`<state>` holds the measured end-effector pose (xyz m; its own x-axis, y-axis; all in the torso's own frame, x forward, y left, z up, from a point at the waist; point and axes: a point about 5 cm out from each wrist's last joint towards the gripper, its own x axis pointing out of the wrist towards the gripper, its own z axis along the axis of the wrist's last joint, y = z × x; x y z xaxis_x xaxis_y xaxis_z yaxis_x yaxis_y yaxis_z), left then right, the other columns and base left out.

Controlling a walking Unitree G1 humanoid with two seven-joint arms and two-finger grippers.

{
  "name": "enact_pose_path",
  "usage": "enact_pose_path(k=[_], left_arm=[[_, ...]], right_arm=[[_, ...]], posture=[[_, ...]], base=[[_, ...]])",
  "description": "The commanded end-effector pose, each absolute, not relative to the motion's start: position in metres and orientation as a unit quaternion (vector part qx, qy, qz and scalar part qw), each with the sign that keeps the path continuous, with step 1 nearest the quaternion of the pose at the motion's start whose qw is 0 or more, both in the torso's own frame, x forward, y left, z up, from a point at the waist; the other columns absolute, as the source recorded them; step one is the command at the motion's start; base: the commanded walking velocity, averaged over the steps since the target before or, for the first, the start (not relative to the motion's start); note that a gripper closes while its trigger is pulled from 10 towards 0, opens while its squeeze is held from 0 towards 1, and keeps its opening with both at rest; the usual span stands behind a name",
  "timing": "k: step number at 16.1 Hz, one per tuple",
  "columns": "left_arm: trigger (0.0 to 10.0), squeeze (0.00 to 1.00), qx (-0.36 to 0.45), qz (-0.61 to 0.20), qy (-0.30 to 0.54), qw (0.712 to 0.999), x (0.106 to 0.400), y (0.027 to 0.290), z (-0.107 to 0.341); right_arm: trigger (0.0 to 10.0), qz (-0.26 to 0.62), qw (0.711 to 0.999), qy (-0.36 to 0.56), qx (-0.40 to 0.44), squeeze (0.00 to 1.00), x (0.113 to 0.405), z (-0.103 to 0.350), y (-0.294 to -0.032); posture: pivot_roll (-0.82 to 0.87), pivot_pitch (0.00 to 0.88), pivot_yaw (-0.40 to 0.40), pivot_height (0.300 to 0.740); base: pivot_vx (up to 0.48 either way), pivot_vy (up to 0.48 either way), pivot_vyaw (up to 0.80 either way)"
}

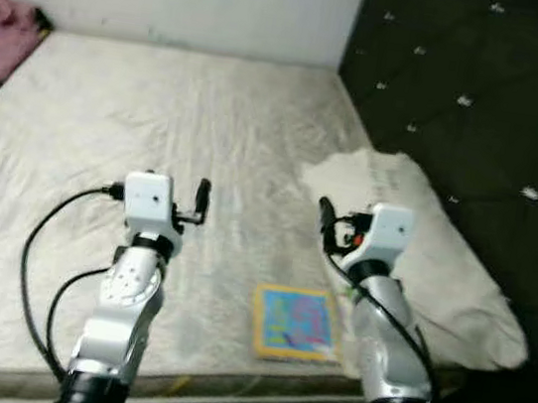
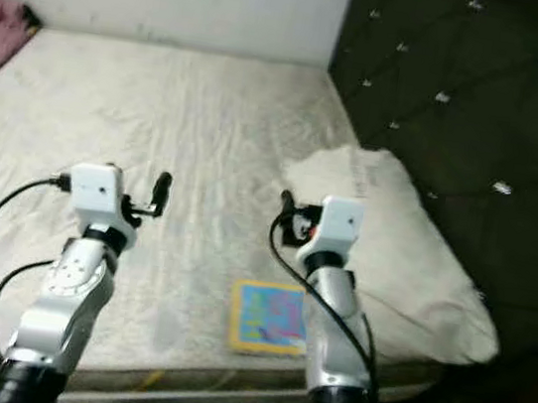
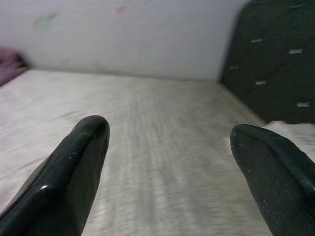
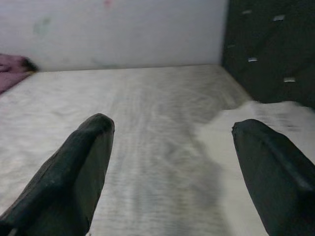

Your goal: Clean up the room

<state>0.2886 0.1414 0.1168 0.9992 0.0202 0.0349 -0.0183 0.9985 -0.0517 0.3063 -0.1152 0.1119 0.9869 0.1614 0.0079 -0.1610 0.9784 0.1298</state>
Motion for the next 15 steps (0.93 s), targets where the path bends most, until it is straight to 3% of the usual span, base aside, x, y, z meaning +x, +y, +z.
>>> enact_pose_path(k=[1,4,7,15], left_arm=[[10.0,0.00,-0.024,0.024,-0.022,0.999,0.2896,0.1457,0.1193],[10.0,0.00,-0.026,0.028,-0.023,0.999,0.2907,0.1465,0.1198],[10.0,0.00,-0.028,0.030,-0.021,0.999,0.2907,0.1463,0.1191],[10.0,0.00,-0.032,0.032,-0.017,0.999,0.2920,0.1461,0.1188]], right_arm=[[10.0,0.089,0.994,-0.008,0.057,0.00,0.3091,0.1175,-0.1123],[10.0,0.100,0.994,-0.016,0.044,0.00,0.3093,0.1191,-0.1102],[10.0,0.105,0.994,-0.019,0.037,0.00,0.3092,0.1198,-0.1086],[10.0,0.091,0.995,-0.010,0.030,0.00,0.3106,0.1162,-0.1121]], posture=[[0.09,0.000,-0.040,0.740],[0.09,0.000,-0.045,0.740],[0.10,0.000,-0.047,0.740],[0.09,0.000,-0.045,0.740]], base=[[0.000,0.480,0.00],[0.000,0.480,0.00],[0.000,0.480,0.68],[0.000,0.480,0.00]])
